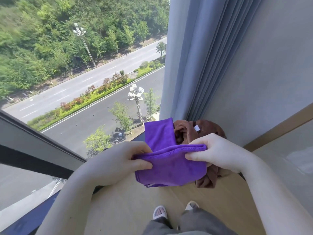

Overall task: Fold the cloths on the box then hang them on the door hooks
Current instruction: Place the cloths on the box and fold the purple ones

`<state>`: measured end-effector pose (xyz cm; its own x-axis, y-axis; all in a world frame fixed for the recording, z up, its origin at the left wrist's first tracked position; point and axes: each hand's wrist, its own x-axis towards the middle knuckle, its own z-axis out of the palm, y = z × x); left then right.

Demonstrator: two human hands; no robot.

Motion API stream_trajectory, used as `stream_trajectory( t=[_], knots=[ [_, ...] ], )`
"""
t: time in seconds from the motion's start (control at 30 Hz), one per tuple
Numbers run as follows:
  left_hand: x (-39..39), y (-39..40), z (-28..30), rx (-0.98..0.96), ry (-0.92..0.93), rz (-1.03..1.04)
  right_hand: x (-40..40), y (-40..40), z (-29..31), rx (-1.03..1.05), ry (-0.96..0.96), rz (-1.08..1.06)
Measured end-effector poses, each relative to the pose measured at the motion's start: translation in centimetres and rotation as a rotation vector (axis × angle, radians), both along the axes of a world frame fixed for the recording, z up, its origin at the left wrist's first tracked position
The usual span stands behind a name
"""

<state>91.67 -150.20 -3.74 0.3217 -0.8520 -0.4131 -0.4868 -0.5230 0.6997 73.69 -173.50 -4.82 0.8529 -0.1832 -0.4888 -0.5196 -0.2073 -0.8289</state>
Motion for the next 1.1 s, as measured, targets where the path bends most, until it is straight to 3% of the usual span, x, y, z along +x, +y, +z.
stream_trajectory(
  t=[0.23,0.5,0.77,1.1],
  knots=[
    [1.2,-2.2,-0.5,0.043,0.059,0.035,1.2,-2.2,-0.6,-0.006,0.041,0.026],
    [4.6,-7.0,-5.3,0.122,0.077,0.238,5.7,-5.7,-6.3,-0.058,0.032,-0.015],
    [8.1,-11.9,-10.1,0.173,-0.074,0.309,10.1,-8.7,-11.2,-0.108,0.069,-0.078],
    [12.5,-12.8,-14.9,0.131,-0.075,0.416,15.6,-9.4,-14.5,-0.223,0.008,-0.169]
  ],
)
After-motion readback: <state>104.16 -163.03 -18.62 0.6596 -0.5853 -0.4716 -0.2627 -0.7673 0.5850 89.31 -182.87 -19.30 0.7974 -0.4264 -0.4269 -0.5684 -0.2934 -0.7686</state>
